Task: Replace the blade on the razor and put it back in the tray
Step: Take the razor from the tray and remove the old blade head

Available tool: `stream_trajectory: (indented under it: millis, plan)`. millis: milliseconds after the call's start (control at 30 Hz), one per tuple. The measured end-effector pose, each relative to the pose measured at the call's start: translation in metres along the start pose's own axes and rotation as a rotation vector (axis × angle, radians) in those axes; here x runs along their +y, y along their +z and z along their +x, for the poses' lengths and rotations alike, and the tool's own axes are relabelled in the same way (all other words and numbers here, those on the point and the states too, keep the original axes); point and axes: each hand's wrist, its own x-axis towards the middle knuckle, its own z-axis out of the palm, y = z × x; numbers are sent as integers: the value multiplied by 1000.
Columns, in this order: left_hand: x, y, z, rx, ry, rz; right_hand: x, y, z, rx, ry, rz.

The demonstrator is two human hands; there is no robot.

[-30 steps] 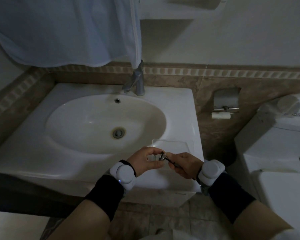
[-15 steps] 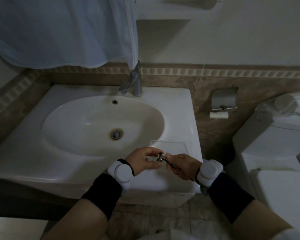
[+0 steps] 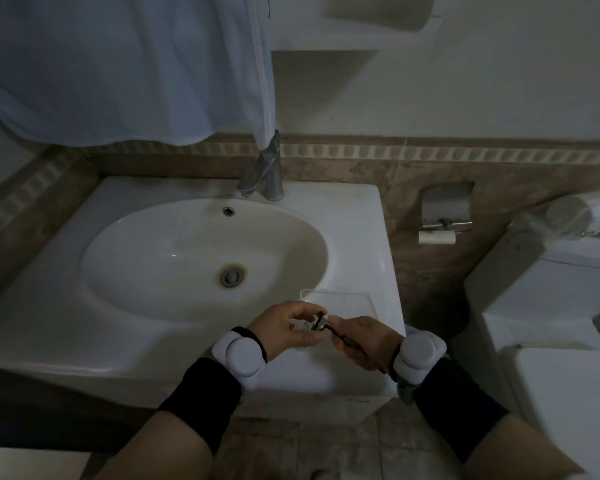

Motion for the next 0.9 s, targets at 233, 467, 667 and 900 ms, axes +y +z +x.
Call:
stream_trajectory:
  millis: [233,467,667,900]
  plan:
    - [-5,-3,0,2,-13,10,0,-7,1,-18,25,-5]
    - [-23,-11,-7,222,-96,8,-2,-15,6,175,-83,-605]
    - [-38,-13,-15,283,-199,-18,-8,-25,5,251,-125,-987]
    - [-49,-12,-15,262,-252,19,-4,-19,10,213,-126,-1269]
